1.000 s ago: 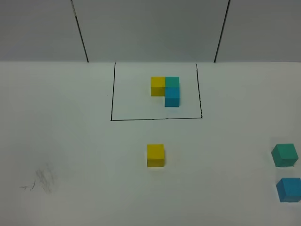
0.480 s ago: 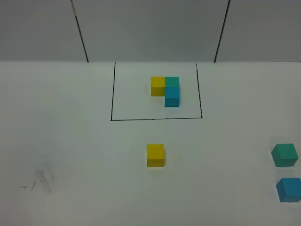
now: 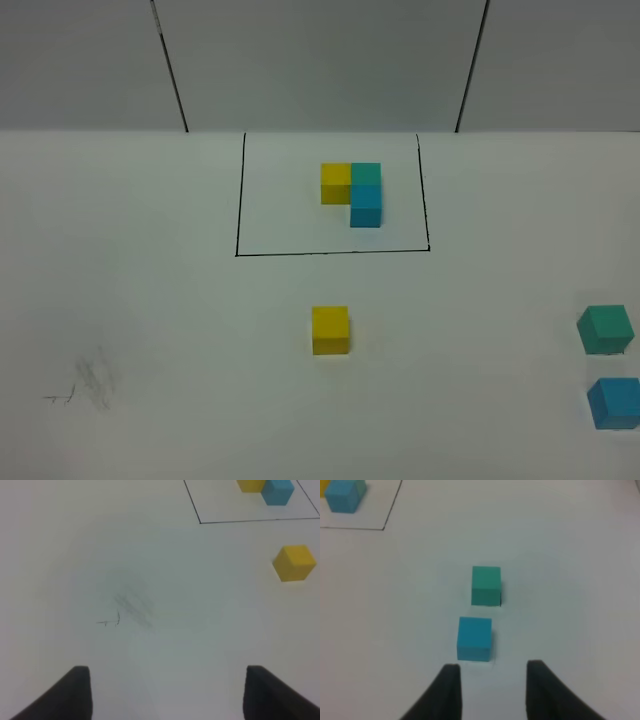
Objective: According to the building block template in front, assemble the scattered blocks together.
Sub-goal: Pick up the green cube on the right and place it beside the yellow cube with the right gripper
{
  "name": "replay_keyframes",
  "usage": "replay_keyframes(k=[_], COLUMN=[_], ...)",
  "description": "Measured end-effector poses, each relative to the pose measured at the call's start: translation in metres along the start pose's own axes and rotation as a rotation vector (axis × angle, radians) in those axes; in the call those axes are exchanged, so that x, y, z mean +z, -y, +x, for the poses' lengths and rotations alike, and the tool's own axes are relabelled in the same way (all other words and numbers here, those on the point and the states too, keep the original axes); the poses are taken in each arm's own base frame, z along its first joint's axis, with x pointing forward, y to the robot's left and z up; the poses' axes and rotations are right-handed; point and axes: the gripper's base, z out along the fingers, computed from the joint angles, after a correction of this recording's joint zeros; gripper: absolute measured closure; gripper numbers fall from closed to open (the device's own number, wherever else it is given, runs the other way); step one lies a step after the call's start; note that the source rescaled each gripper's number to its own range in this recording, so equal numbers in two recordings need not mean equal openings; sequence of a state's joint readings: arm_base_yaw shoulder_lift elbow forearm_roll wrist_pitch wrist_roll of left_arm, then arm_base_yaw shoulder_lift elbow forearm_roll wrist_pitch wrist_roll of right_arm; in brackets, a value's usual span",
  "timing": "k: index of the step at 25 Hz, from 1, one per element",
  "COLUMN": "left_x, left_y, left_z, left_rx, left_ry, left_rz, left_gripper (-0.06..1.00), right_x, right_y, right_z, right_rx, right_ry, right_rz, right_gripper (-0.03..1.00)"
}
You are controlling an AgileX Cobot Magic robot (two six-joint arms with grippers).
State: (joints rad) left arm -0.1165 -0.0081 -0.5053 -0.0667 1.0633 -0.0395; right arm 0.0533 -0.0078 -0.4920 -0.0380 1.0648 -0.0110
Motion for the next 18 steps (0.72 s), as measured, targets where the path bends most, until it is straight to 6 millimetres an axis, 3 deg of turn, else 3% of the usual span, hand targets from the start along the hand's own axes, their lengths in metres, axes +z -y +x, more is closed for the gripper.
replay_keyframes(k=[14, 18], left_x=[0.0000, 0.0000], left_y=[0.0000, 0.0000], left_z=[0.0000, 0.0000], left_rx=[-0.002, -0.002], left_ry=[0.000, 0.000], left_rz=[0.000, 0.000], left_gripper=[0.54, 0.54], right_x=[0.0000, 0.0027], right_y=[-0.0001, 0.0000], right_z=[0.0000, -0.0015], right_rx=[0.004, 0.010], right_ry=[0.000, -0.021], right_rz=[-0.001, 0.000], right_gripper=[0.96, 0.81])
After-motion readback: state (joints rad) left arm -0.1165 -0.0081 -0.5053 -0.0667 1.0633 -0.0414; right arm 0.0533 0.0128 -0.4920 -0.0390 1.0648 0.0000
